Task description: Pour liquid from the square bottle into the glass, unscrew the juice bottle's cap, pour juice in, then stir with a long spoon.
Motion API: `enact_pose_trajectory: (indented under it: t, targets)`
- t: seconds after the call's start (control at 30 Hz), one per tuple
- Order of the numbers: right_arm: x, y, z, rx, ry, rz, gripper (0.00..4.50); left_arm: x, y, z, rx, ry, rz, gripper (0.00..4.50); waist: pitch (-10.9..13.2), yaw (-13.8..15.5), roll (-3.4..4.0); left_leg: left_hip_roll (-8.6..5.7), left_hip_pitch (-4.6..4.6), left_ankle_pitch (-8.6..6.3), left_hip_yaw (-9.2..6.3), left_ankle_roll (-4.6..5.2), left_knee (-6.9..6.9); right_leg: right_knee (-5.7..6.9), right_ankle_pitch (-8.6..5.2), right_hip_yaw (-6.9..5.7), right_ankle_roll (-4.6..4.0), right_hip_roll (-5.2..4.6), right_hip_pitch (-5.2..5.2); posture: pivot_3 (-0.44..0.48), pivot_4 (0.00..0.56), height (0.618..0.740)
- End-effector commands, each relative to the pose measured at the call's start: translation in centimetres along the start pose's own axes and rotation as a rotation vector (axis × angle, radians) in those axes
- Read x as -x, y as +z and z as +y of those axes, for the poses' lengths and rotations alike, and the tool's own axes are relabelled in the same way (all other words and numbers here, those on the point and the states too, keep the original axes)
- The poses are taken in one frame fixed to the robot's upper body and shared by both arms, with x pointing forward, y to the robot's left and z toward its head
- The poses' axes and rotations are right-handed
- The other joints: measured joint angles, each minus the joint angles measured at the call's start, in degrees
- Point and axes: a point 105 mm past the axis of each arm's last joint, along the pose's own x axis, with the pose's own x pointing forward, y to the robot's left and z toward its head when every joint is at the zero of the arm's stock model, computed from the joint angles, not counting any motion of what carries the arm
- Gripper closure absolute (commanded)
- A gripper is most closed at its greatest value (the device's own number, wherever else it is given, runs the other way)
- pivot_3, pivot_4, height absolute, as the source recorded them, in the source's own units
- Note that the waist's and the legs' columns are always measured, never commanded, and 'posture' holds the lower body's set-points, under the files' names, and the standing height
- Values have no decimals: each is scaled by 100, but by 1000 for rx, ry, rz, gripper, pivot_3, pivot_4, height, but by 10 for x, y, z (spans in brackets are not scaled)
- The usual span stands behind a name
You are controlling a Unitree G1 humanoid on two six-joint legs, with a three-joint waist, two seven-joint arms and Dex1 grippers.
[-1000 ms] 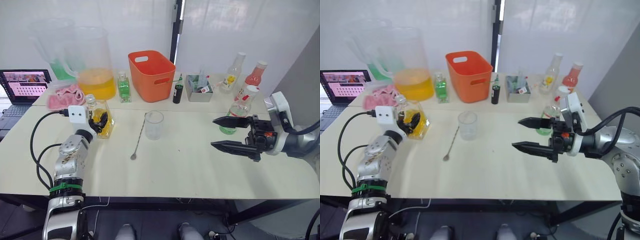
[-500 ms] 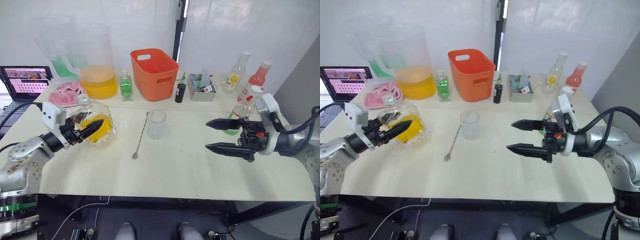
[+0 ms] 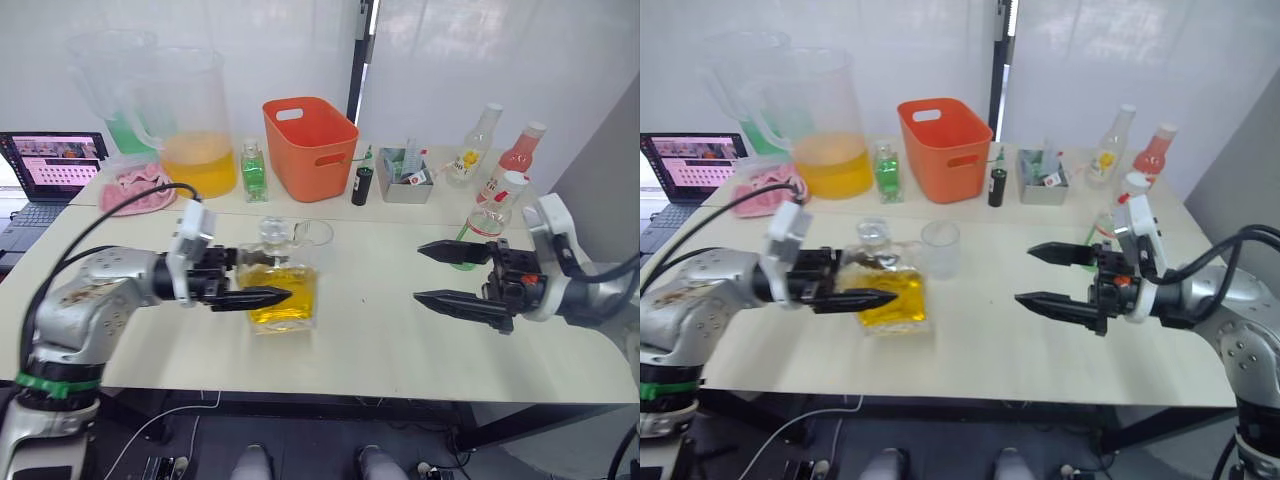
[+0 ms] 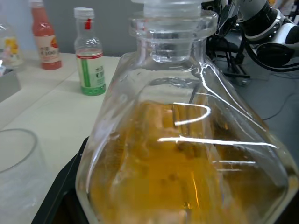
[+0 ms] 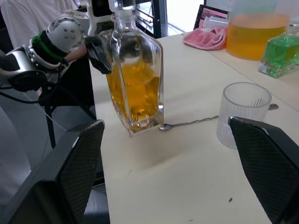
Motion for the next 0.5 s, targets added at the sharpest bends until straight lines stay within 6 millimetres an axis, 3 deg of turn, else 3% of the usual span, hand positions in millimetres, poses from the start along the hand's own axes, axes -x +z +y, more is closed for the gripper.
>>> enact_pose_trajectory:
  t: [0.03,0.33,0.5]
  targets:
    - [6,13,9,50,-39,-18,0,-15,12,0,-113,-68,-34,1639,0,-3,0,0,0,0,0,1,2,-1,0,1,1,0,1,0,150,717]
    - [18,13,22,47,-152,-16,0,-44,-31,20,-111,-144,17,1639,-1,-13,3,-1,4,3,-2,4,3,2,1,5,2,1,6,0,150,717]
    - [18,11,28,35,-171,-11,0,-47,-51,22,-120,-173,63,1639,-1,-6,3,-2,3,3,-2,5,3,-1,1,6,2,1,6,0,150,717]
